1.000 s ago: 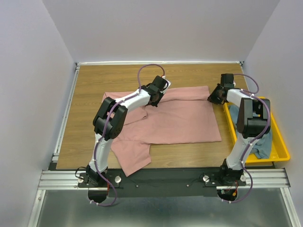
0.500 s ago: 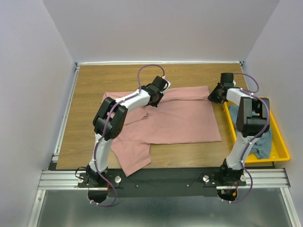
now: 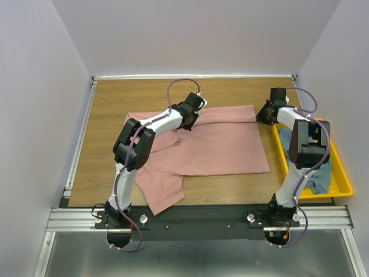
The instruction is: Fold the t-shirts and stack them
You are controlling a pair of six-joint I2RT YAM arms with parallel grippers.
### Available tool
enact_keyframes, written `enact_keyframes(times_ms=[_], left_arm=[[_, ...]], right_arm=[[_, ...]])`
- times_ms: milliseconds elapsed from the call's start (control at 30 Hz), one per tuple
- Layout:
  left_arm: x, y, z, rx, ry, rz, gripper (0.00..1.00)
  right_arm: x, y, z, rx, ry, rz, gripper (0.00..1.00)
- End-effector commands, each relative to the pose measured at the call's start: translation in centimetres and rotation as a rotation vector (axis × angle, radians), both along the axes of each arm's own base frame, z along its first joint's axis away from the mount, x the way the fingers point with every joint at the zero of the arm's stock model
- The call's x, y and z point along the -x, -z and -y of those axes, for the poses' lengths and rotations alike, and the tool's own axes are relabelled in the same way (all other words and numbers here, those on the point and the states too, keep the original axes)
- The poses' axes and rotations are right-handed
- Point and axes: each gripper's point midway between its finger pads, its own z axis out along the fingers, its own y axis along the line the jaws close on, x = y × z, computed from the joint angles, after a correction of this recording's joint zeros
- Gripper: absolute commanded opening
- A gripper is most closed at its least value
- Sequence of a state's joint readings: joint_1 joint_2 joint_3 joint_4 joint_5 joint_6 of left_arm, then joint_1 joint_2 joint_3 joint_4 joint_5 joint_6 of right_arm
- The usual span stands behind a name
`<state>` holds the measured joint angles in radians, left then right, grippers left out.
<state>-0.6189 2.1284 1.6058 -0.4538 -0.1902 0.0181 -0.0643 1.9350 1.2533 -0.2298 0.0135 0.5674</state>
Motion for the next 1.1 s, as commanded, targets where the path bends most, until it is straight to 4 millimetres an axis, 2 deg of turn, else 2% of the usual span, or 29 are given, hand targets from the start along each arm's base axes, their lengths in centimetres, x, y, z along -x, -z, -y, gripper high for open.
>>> enact_keyframes(times_ms=[0,167,400,433,500,567,600,700,767,833,867,933,1000,1033,1067], left_arm=[[-0.3,-1.8,-1.0,-0.001,-0.027,0.021,0.0],[-0.1,-1.8,-1.1,-0.001,-0.026,0.01,0.0],[0.8,-0.6,-1.1,-0.001,-0.013,-0.036,0.0],[1.0,-0.4,-1.2,-0.001,-0.015,-0.041,0.03],[1.1,-0.4,-1.2,0.0,-0.017,-0.045,0.16],[1.1,-0.8,-1.2,0.006,-0.014,-0.04,0.31],[1.1,-1.1,-1.1,0.011,-0.013,-0.034,0.35],[0.8,-3.3,-1.0,0.037,-0.016,0.008,0.48],[0.5,-5.8,-0.7,0.068,-0.014,0.052,0.51],[0.2,-7.8,-0.5,0.112,-0.039,0.089,0.52],[0.0,-9.0,-0.4,0.133,-0.048,0.119,0.56],[-0.4,-11.9,-1.1,0.182,-0.089,0.193,0.6],[-0.8,-13.2,-2.3,0.222,-0.145,0.233,0.62],[-1.1,-13.5,-4.4,0.258,-0.227,0.242,0.62],[-1.5,-14.8,-5.4,0.302,-0.268,0.284,0.62]], right_arm=[[0.1,-2.0,2.0,0.055,0.036,0.025,0.01],[0.3,-2.6,2.3,0.064,0.034,0.022,0.01],[1.0,-1.0,1.8,0.041,0.018,-0.027,0.01],[1.2,-0.7,1.7,0.035,0.014,-0.035,0.02],[1.5,-0.1,1.5,0.023,0.01,-0.053,0.08],[1.6,-0.1,1.4,0.018,0.006,-0.055,0.21],[1.6,-0.3,1.3,0.016,0.004,-0.052,0.24],[0.9,-1.6,1.2,0.015,-0.004,-0.021,0.35],[0.1,-2.8,1.3,0.018,-0.006,0.009,0.4],[-0.5,-3.7,0.6,-0.013,-0.03,0.034,0.4],[-0.8,-4.2,0.4,-0.029,-0.037,0.048,0.41],[-1.6,-5.1,-0.1,-0.046,-0.05,0.074,0.41],[-2.2,-5.5,-0.6,-0.074,-0.074,0.087,0.41],[-2.7,-5.9,-0.9,-0.08,-0.086,0.1,0.41],[-2.9,-5.6,-1.5,-0.096,-0.109,0.097,0.41]])
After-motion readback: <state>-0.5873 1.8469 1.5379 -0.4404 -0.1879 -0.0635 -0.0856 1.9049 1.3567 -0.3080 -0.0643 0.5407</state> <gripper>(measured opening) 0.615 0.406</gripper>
